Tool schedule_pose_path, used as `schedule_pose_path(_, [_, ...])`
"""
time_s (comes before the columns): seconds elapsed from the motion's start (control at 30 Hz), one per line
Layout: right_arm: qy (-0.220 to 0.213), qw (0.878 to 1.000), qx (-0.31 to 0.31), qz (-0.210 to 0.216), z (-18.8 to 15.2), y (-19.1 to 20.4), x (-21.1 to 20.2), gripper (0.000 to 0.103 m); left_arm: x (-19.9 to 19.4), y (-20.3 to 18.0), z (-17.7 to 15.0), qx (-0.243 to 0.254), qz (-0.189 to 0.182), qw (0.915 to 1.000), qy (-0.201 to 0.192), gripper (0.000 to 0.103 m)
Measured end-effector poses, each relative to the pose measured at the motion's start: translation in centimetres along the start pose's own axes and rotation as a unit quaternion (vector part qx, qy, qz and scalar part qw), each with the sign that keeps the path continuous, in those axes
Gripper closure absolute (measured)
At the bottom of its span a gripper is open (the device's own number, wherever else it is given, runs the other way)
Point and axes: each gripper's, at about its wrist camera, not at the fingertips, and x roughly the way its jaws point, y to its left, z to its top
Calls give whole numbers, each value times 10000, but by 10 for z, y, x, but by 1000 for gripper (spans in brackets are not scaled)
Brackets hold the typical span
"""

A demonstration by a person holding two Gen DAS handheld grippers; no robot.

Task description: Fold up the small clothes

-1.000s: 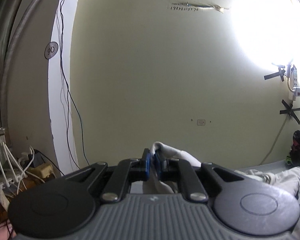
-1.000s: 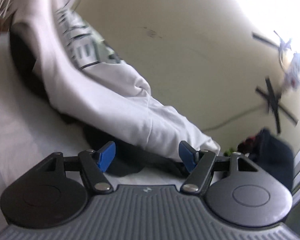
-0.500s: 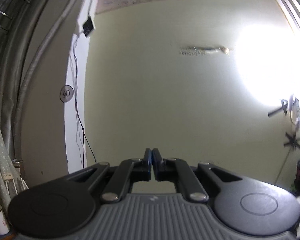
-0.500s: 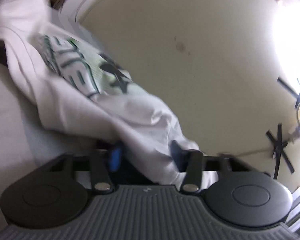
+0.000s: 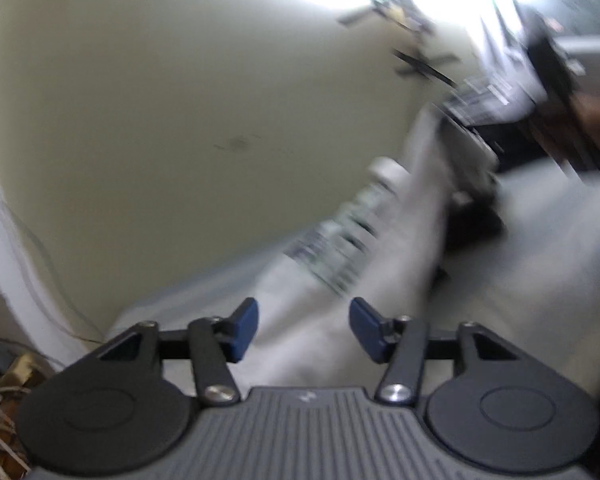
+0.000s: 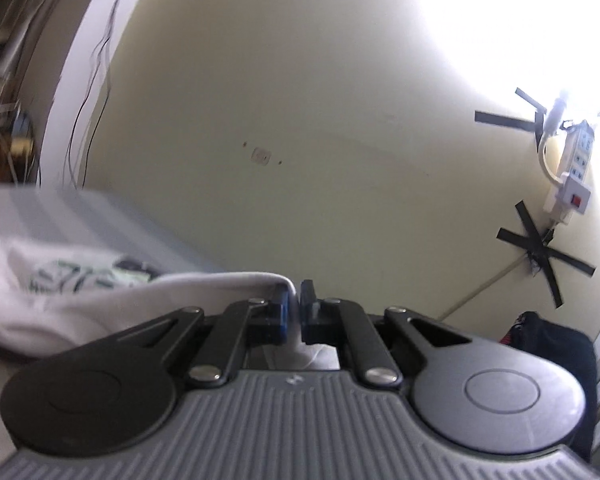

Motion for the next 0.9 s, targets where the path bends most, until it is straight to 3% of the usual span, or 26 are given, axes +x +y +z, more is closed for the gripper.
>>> schedule_pose_path(0.1, [42, 9995, 276, 116, 12, -2, 16, 95, 6, -23, -18, 607, 3, 9980, 148, 45])
schedule_pose_path(0.3, [-125, 9983, 535, 209, 42, 2, 18, 95, 32, -56, -48, 1499, 584, 9863, 372, 40])
schedule_pose_path(0.43, [-365, 9970, 653, 195, 58, 1, 5, 95, 51, -66, -57, 1761, 958, 9789, 397, 49])
schedule_pose_path(0.5, [-513, 9967, 619, 134, 66, -1, -4, 95, 50, -60, -51, 1559, 1005, 9823, 252, 63])
schedule_pose_path(0.57, [-642, 9962, 581, 68, 74, -6, -14, 95, 43, -48, -40, 1155, 982, 9884, 44, 85])
schedule_pose_path(0.63, [-759, 9955, 561, 6, 81, -13, -25, 95, 35, -37, -29, 795, 1029, 9914, -129, 95])
schedule_pose_path(0.77, [-1072, 9926, 541, -194, 90, -27, -46, 99, 21, -8, 1, 88, 1457, 9874, -620, 96])
schedule_pose_path(0.83, [-1433, 9870, 513, -514, 102, -34, -65, 101, 6, 7, 20, -261, 1632, 9816, -956, 96])
schedule_pose_path(0.9, [-1769, 9799, 667, -631, 118, -47, -87, 101, -12, 22, 42, -589, 1580, 9769, -1317, 96])
